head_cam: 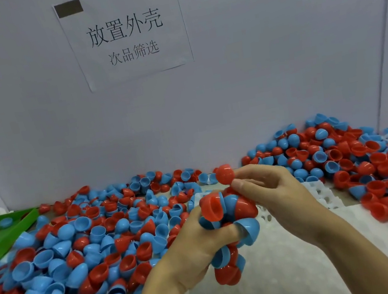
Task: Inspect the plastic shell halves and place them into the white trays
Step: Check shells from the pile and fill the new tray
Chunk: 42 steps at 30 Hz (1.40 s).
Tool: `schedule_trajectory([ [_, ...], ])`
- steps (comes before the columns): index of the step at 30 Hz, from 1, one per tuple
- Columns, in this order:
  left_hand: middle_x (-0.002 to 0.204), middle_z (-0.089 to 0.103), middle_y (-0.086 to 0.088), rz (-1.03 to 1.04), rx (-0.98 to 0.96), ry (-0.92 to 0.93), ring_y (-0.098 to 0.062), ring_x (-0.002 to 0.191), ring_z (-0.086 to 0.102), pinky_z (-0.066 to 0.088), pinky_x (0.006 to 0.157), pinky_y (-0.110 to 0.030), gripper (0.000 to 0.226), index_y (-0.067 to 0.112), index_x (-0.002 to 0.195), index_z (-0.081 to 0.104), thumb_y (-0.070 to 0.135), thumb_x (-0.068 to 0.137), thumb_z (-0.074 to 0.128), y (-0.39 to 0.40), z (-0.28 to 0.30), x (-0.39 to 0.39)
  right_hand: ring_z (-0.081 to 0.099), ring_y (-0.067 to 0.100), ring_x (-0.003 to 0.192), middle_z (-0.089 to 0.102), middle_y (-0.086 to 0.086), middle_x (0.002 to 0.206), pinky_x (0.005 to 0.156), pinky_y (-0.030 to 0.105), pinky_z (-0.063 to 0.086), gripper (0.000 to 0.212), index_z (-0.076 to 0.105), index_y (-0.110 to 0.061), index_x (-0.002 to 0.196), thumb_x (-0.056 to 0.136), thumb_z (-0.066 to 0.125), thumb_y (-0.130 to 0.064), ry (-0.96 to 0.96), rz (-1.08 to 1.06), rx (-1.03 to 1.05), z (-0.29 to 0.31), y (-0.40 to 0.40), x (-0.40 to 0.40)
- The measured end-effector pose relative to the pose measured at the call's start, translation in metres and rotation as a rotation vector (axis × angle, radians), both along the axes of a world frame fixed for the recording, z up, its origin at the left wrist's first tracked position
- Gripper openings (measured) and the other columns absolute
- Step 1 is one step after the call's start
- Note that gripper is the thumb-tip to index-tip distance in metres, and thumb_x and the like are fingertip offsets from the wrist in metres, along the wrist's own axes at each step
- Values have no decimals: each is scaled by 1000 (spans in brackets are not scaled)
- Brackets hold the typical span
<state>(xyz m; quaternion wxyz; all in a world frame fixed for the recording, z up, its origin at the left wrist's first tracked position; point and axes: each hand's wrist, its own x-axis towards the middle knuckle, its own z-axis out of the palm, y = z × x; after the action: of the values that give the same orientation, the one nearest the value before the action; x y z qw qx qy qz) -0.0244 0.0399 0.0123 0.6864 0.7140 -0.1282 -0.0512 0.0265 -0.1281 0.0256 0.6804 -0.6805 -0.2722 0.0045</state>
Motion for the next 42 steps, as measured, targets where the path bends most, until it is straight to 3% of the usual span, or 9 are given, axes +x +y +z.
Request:
schedule_trajectory([
  [9,97,69,3,-43,-92,22,-16,94,64,55,92,-39,40,42,101,75,35,62,80,-3,-2,-4,72,16,89,74,2,91,75,32,58,32,72,-19,103,77,68,-37,176,-194,404,5,7,2],
  [13,90,69,-5,65,-299,69,-22,87,65,57,76,-42,23,27,91,79,23,68,80,4,-7,-1,70,18,95,74,6,101,75,31,52,25,70,-17,108,88,67,-30,306,-277,450,1,-1,10],
  [20,89,74,-13,319,-698,236,-22,75,73,61,71,-41,32,13,82,82,25,53,80,3,-28,8,66,11,78,74,1,89,64,24,45,13,70,-21,104,95,64,-29,306,-496,143,-20,-14,23],
  [25,90,75,-15,365,-763,258,-24,75,74,61,76,-43,45,7,94,80,24,51,81,-4,-37,6,65,10,83,72,-1,90,57,20,42,10,70,-26,96,94,65,-34,233,-555,-125,-24,-18,26],
  [29,93,75,-16,324,-770,288,-25,75,75,63,72,-40,41,6,88,82,21,49,82,-10,-38,5,66,5,72,71,-8,73,52,13,41,12,72,-24,96,93,66,-34,169,-522,-341,-26,-16,24],
  [33,93,75,-15,351,-883,191,-26,79,74,58,80,-49,40,9,91,81,25,54,80,9,-28,8,63,4,70,69,-9,78,54,11,41,15,73,-22,102,94,64,-32,127,-425,-603,-29,-9,20],
  [35,85,75,-10,369,-909,124,-22,73,74,61,70,-44,17,15,75,82,28,69,74,25,-24,10,64,2,70,71,-10,80,55,10,41,18,73,-22,103,96,62,-33,124,-339,-689,-31,-5,18],
  [37,81,74,-8,419,-947,100,-20,70,74,61,61,-39,20,17,69,81,28,80,69,38,-25,14,66,1,72,72,-11,81,54,8,42,19,74,-22,101,99,57,-31,131,-281,-735,-31,-3,15],
  [42,81,74,-9,480,-967,117,-21,67,74,60,56,-40,26,13,91,74,29,70,74,46,-25,18,67,2,64,67,-11,80,54,10,47,33,73,-19,113,97,46,-8,137,-201,-808,-24,-7,14],
])
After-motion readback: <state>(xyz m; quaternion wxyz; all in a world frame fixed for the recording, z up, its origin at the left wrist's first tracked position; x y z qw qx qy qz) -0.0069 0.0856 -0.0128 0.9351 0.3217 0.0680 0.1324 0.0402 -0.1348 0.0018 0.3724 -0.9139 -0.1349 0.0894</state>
